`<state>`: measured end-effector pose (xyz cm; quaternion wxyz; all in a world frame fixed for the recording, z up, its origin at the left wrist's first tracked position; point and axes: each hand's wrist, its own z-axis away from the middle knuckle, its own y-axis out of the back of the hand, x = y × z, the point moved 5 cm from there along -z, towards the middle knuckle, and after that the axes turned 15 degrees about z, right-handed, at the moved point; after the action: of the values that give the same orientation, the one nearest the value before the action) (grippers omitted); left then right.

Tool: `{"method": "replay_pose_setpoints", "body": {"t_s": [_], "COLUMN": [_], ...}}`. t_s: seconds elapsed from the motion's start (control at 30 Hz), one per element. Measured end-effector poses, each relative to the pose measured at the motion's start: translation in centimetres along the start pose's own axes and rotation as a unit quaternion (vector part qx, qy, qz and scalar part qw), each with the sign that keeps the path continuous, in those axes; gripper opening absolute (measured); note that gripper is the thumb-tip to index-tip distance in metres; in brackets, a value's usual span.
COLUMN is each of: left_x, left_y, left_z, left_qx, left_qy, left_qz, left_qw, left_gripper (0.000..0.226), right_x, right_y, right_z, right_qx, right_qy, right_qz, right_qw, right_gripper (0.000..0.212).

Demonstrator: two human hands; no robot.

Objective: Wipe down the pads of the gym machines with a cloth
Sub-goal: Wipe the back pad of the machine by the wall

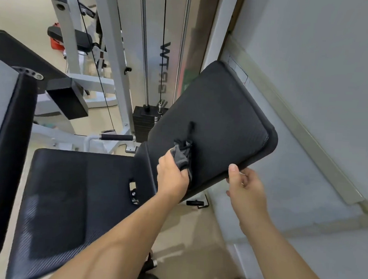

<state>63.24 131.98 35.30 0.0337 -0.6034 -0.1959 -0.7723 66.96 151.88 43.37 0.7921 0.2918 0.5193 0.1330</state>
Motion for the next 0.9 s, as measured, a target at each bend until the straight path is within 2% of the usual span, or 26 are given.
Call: {"method": "replay_pose_setpoints", "body": {"t_s": [0.07,0.17,0.3,0.4,0.47,0.53,0.67,0.77,0.87,0.9], "left_x": [-4.1,-8.8,-9.5,-6.1,-3.1,-0.6,3.2,6.8,10.2,11.0], "left_y": [1.1,1.9,1.0,0.9,1.0,1.3,2.0,0.8,-1.2,-1.5], "left_z": [-0.3,1.4,5.0,7.0,7.8,8.7,11.0,13.2,15.3,15.4], "left_qx": [0.027,0.052,0.028,-0.025,-0.099,-0.151,-0.132,-0.211,-0.376,-0.396], "left_qy": [0.107,0.264,0.365,0.338,0.251,0.173,0.094,0.062,0.036,0.026], "left_qz": [-0.002,0.008,0.069,0.180,0.172,0.142,0.155,0.152,0.127,0.108], "left_qw": [0.994,0.963,0.928,0.923,0.947,0.963,0.975,0.964,0.917,0.911], "left_gripper": [0.059,0.055,0.051,0.037,0.029,0.024,0.033,0.024,0.044,0.049], "right_x": [-0.3,-0.5,-0.7,-0.6,-0.7,-0.6,0.9,2.1,3.0,3.5], "right_y": [-0.1,0.1,0.3,0.8,1.1,1.0,0.6,1.4,3.5,4.1], "right_z": [0.0,-0.3,-0.4,0.2,1.6,3.8,8.1,8.9,8.1,7.7], "right_qx": [0.010,0.014,0.010,-0.039,-0.117,-0.177,-0.272,-0.273,-0.207,-0.174], "right_qy": [0.005,0.012,0.008,-0.030,-0.050,-0.068,-0.075,-0.067,-0.065,-0.075], "right_qz": [0.036,0.065,0.072,0.090,0.125,0.107,-0.030,-0.129,-0.209,-0.235], "right_qw": [0.999,0.998,0.997,0.995,0.984,0.976,0.959,0.951,0.954,0.953], "right_gripper": [0.035,0.026,0.028,0.047,0.058,0.054,0.042,0.038,0.034,0.036]}}
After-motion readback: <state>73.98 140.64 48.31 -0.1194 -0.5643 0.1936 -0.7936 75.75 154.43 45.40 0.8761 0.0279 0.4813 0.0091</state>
